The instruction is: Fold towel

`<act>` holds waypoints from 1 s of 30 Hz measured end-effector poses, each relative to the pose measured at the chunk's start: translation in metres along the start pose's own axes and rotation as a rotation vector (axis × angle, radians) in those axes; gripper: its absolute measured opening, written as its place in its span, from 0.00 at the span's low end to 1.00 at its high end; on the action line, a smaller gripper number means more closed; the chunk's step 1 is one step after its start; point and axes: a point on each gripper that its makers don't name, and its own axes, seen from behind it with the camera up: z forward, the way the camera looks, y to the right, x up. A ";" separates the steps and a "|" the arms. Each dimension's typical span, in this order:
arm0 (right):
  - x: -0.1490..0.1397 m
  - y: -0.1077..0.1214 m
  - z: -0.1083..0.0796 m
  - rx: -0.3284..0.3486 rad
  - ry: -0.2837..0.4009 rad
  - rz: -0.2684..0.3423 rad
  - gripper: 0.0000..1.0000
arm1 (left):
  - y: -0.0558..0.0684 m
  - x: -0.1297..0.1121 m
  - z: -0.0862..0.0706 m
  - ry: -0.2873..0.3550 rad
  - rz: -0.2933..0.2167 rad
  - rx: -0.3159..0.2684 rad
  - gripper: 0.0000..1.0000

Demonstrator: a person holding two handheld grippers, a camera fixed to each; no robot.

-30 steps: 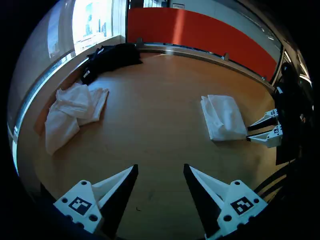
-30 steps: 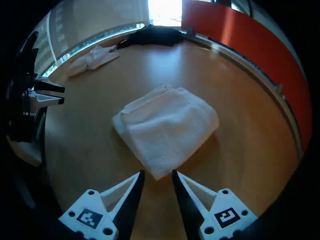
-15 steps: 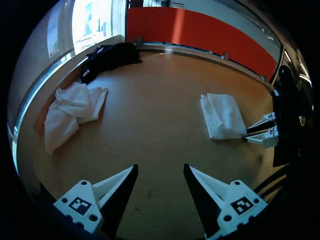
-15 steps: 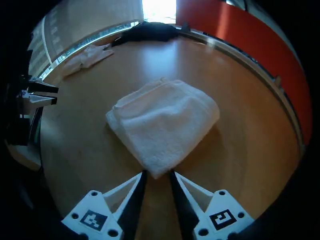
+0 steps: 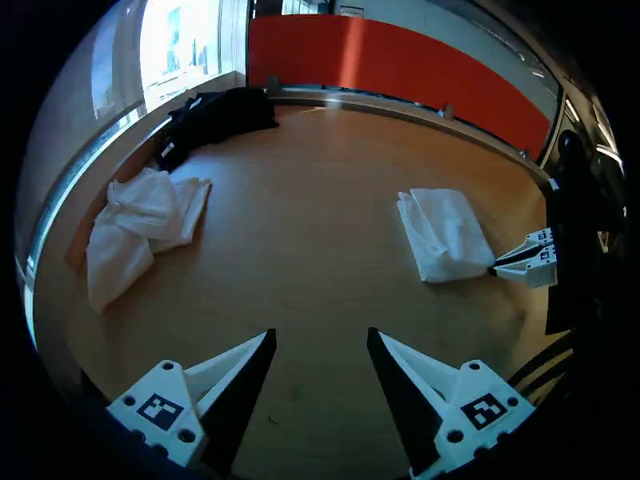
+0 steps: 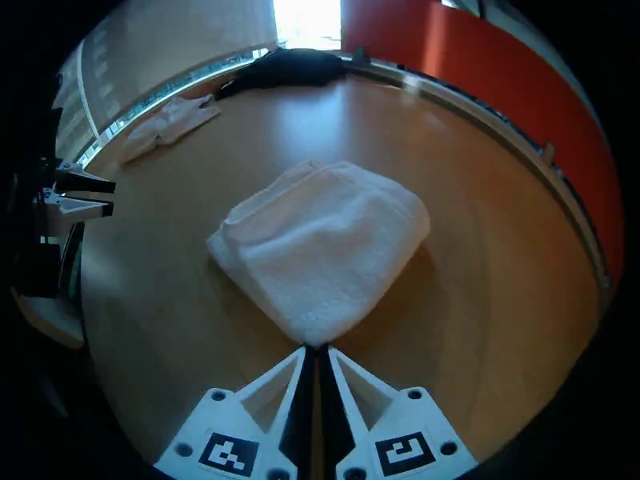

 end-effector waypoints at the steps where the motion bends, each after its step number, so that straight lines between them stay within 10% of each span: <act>1: 0.002 0.001 -0.002 -0.003 0.004 -0.004 0.04 | 0.000 0.001 0.000 0.001 0.002 -0.001 0.84; 30: 0.116 0.053 -0.108 -0.140 0.230 -0.059 0.04 | 0.020 0.042 -0.015 0.065 0.061 -0.040 0.83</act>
